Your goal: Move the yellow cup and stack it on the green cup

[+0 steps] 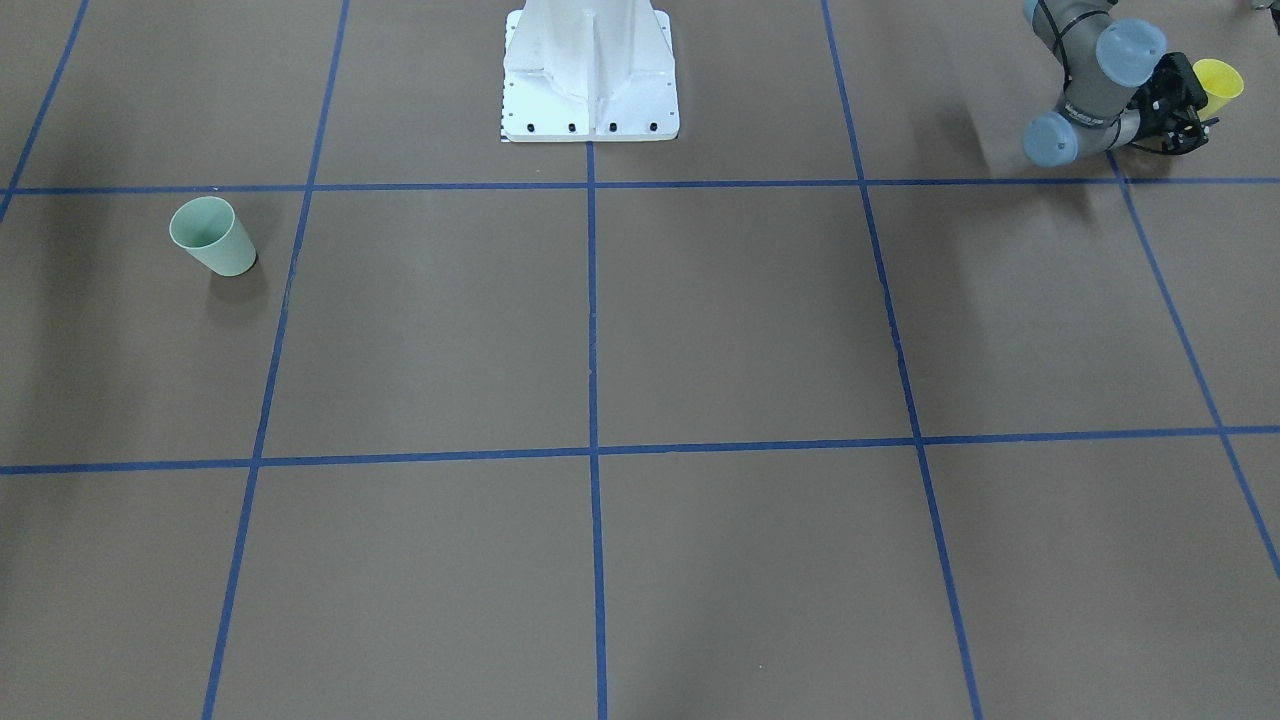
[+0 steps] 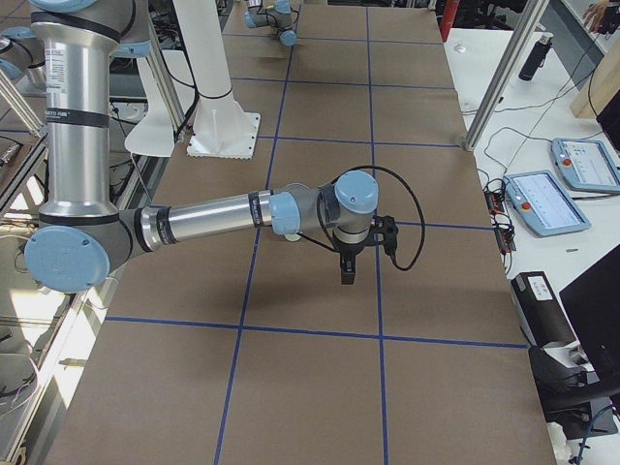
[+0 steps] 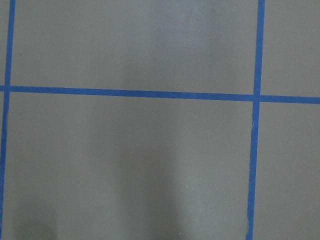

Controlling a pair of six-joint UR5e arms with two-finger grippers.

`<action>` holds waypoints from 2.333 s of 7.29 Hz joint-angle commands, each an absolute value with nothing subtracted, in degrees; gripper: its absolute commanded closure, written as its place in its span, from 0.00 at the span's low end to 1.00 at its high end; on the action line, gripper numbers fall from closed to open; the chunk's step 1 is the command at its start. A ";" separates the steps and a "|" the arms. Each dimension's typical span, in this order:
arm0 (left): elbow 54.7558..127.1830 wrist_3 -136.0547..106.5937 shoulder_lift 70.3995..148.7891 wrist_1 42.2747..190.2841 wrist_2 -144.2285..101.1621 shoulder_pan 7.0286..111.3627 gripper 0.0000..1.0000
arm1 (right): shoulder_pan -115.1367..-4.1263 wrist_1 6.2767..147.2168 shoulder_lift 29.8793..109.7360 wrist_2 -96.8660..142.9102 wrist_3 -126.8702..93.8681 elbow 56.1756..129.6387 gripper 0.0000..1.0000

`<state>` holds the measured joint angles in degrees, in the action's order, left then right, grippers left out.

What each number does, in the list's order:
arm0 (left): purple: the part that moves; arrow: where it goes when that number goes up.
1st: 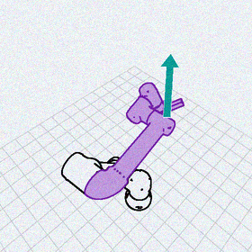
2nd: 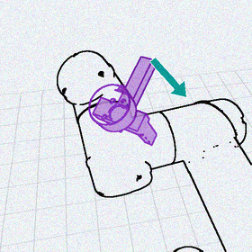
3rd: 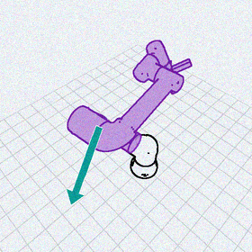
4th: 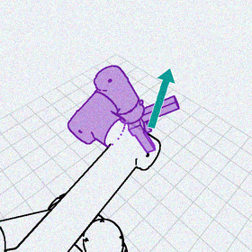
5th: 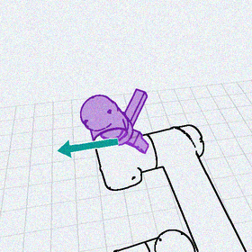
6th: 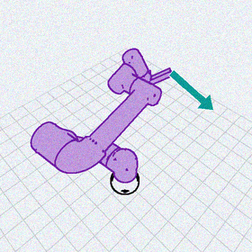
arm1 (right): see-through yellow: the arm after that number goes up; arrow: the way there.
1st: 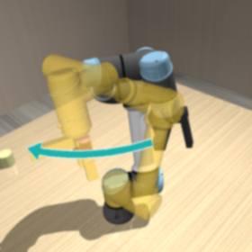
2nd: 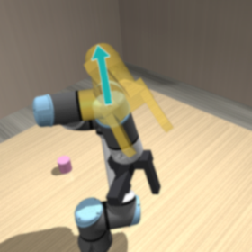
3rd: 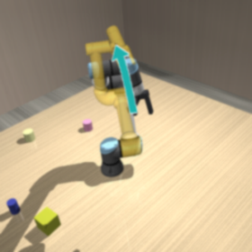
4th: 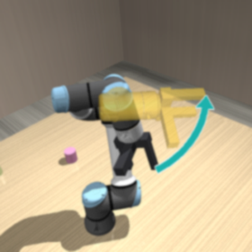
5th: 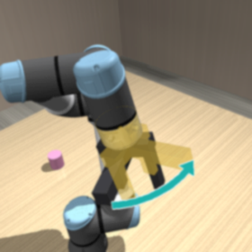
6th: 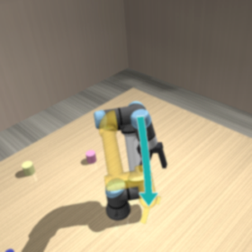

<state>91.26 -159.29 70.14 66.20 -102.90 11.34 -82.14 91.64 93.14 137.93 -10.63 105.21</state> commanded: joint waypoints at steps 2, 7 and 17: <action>87.99 -159.52 70.05 68.20 -102.83 11.34 0.00 | -82.00 91.67 93.08 137.90 -10.63 105.20 0.00; 84.81 -159.87 69.96 69.87 -102.66 11.07 0.38 | -81.91 91.67 92.81 137.99 -10.63 105.21 0.00; 103.54 -111.45 72.28 69.52 -72.29 50.64 0.75 | -81.91 91.93 88.86 138.43 -13.53 105.21 0.00</action>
